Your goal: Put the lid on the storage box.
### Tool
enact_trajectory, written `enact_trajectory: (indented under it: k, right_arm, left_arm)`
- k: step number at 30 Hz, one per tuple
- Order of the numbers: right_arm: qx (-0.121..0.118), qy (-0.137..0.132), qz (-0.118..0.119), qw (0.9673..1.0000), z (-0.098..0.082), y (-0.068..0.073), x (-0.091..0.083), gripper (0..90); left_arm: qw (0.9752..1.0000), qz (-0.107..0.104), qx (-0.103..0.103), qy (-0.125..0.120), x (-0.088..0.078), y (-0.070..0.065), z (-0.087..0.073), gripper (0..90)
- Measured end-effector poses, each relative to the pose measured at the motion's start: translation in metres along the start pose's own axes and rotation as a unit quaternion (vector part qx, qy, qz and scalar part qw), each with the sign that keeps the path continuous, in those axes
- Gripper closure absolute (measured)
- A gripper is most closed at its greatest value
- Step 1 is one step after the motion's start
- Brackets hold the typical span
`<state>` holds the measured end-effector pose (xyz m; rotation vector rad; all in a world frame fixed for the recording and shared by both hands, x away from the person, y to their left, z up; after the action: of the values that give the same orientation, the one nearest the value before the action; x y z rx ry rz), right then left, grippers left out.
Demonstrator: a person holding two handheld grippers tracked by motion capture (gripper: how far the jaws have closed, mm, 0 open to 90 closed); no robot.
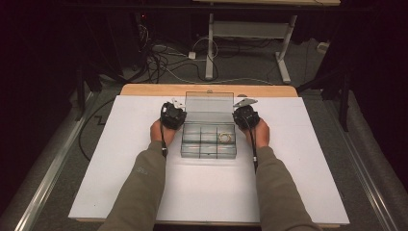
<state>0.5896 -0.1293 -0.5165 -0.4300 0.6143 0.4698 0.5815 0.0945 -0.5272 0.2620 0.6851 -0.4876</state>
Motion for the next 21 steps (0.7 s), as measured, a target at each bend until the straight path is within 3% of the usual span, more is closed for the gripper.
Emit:
enact_trajectory:
  k: [5, 14, 16, 21]
  right_arm:
    - [-0.007, -0.014, -0.009, 0.9998, 0.007, -0.001, -0.006, 90.0]
    - [-0.02, -0.04, -0.022, 0.9988, 0.02, -0.003, -0.019, 89.9]
    - [-0.022, -0.042, -0.022, 0.9986, 0.022, -0.003, -0.023, 89.9]
    - [-0.034, -0.051, -0.029, 0.9977, 0.029, -0.003, -0.032, 89.9]
  left_arm:
    - [0.9996, 0.021, 0.018, -0.012, -0.006, 0.001, 0.008, 86.5]
    - [0.9978, 0.038, 0.043, -0.035, -0.019, 0.002, 0.021, 86.5]
    - [0.9965, 0.044, 0.057, -0.042, -0.023, 0.003, 0.025, 86.5]
    - [0.9958, 0.037, 0.064, -0.053, -0.034, 0.002, 0.031, 86.4]
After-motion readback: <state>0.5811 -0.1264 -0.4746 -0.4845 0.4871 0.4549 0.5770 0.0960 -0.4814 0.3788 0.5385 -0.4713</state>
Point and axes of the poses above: each handheld gripper's, and its own axes: x roughly forward along the jaws, z roughly out of its top, y roughly to its left, the point moved 9 cm from there along x, roughly forward along the jaws, and after that the axes turned 2 degrees about -x, right-handed, at the moved point
